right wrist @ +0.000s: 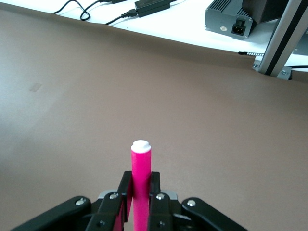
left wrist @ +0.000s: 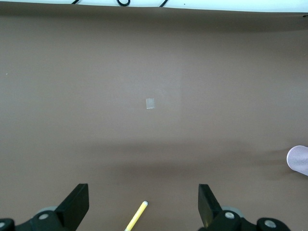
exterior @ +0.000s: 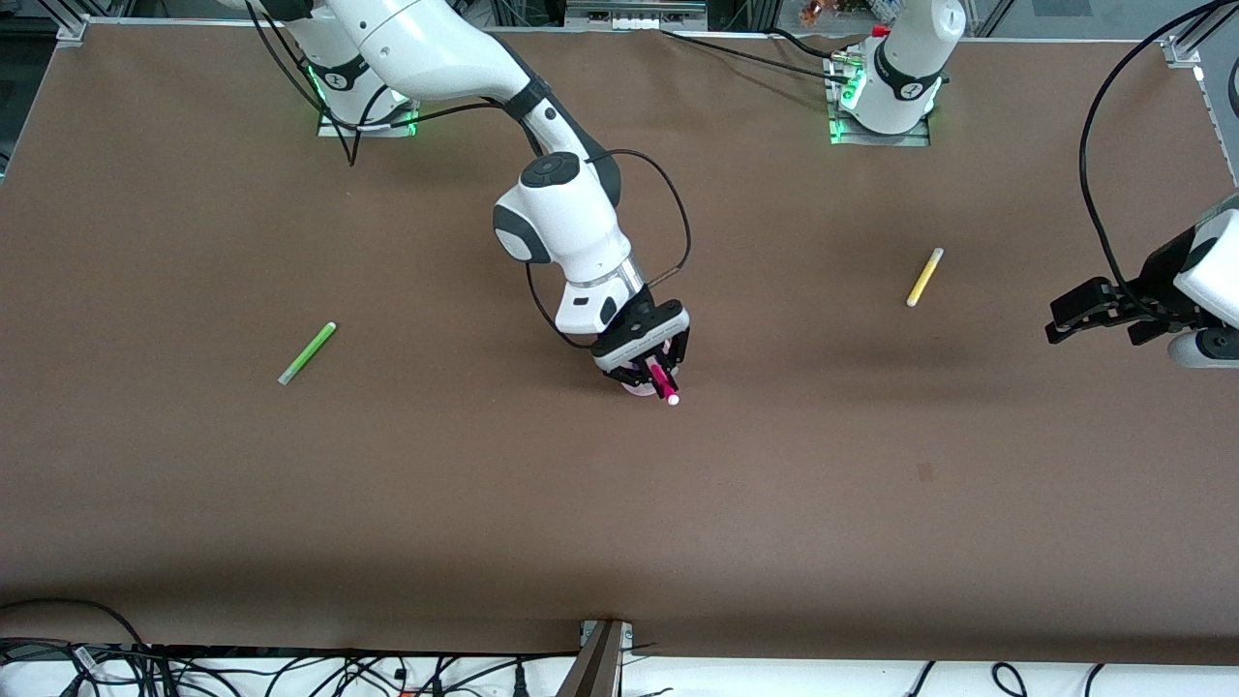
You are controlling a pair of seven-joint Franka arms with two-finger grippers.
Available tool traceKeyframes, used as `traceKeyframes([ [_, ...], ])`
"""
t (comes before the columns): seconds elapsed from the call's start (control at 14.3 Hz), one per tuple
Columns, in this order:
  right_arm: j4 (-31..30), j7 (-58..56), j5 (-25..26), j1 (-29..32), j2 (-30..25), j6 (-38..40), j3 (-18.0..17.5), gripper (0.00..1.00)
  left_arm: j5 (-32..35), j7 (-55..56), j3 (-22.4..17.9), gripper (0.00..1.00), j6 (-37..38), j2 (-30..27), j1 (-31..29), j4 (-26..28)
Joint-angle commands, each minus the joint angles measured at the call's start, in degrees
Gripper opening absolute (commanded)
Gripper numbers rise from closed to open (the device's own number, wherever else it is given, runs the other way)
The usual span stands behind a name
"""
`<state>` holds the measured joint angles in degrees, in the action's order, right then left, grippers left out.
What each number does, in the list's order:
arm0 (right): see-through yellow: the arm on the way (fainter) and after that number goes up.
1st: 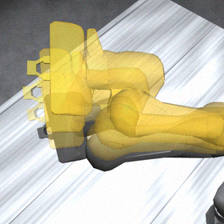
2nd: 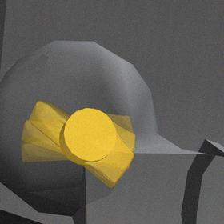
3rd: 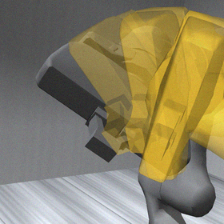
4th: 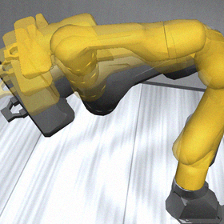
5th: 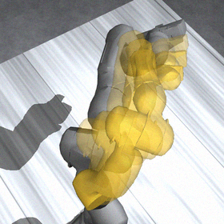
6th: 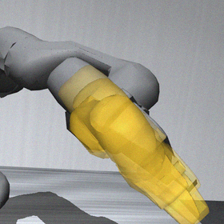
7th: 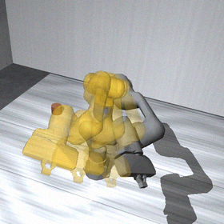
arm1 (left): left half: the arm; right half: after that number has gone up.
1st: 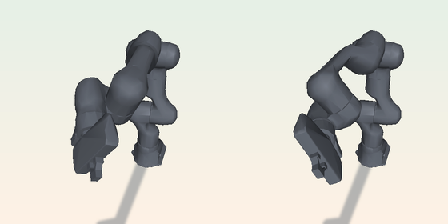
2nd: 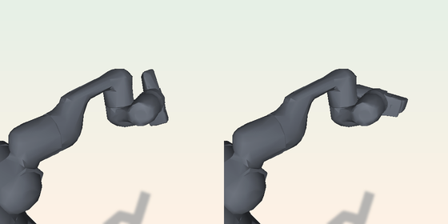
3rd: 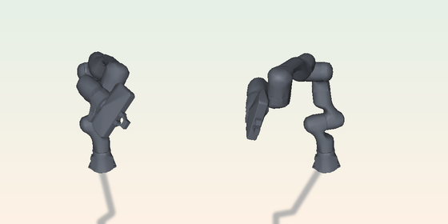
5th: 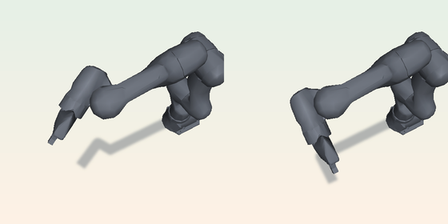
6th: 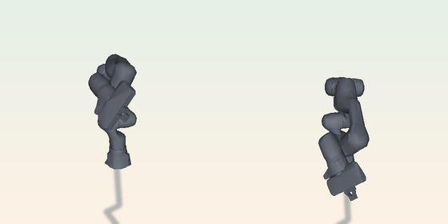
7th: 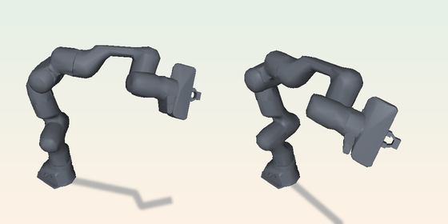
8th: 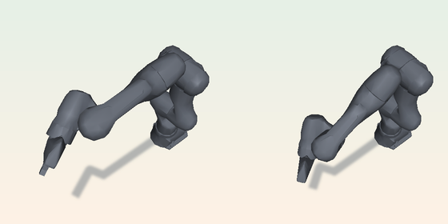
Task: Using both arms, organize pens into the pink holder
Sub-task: 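Carry the magenta marker over the pink cup with the right gripper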
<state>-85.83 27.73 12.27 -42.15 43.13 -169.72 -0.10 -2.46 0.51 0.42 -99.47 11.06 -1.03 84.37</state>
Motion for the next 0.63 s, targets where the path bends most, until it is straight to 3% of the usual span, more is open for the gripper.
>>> traceKeyframes([
  [0.0, -7.23, 2.15, 1.18, -0.92, -2.7, -6.14, 1.68, 0.03, -0.36, -1.66, 0.81, 1.0, -0.46, -0.77, -0.81, 1.59],
  [0.28, -7.68, 2.15, 1.18, -2.41, -2.7, -6.24, 3.17, 0.07, -0.27, -1.92, 0.81, 1.0, -0.46, -0.6, -0.81, 1.07],
  [0.56, -9.43, 2.06, 1.27, -2.5, -3.92, -6.24, 3.52, 0.32, -0.18, -1.83, 0.9, 1.0, -0.46, -0.16, -0.38, 0.1],
])
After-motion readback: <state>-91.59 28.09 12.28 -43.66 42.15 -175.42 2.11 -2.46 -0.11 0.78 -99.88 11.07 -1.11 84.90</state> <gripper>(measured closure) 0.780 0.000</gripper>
